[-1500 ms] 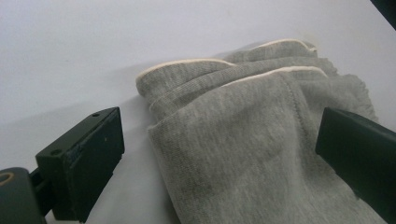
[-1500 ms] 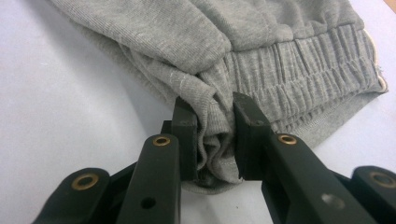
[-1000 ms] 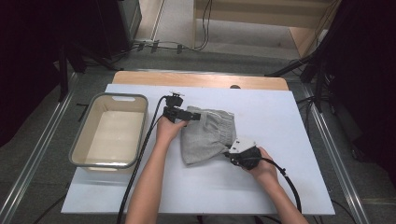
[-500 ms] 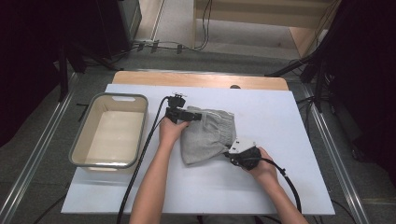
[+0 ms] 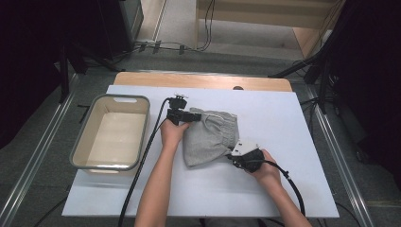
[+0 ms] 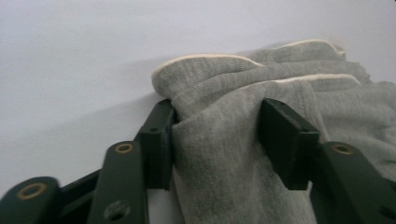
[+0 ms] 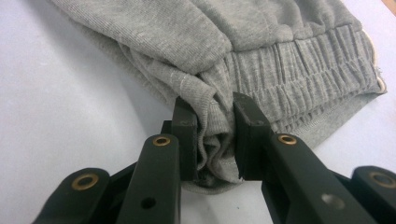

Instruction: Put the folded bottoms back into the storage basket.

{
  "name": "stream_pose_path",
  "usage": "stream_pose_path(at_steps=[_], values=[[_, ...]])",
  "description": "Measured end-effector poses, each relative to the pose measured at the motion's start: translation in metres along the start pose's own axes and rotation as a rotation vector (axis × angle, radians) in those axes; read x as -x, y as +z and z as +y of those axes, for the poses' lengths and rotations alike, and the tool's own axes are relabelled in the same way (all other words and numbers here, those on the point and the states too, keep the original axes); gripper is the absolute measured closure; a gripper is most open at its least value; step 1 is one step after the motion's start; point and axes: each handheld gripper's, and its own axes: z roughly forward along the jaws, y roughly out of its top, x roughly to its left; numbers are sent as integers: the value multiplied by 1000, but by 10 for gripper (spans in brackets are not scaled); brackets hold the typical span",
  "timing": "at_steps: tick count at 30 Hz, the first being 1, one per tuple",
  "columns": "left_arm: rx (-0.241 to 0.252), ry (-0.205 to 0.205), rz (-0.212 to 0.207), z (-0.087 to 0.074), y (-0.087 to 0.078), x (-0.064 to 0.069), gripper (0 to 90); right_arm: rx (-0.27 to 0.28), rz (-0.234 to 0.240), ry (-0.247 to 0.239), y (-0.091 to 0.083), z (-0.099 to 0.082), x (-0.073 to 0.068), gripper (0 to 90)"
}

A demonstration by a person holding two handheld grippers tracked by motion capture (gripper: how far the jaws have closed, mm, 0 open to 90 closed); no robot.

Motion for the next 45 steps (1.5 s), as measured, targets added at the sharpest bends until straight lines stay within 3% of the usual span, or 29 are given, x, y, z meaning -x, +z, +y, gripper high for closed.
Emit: stream_pose_path(at_steps=[6,10,13,22,45], values=[[11,-21,-9,-2,0,-2,657,-3,0,9,0,0,-1,711],[27,-21,-33,-4,-2,-5,704,-7,-4,5,0,1,-1,712],[32,-2,-28,-4,-2,-3,726,-14,-4,6,-1,1,-2,716],[54,22,-24,-5,-5,0,739,-29,10,1,-2,4,1,723],[101,102,-48,-3,-29,18,743,47,47,63,-23,4,9,743]])
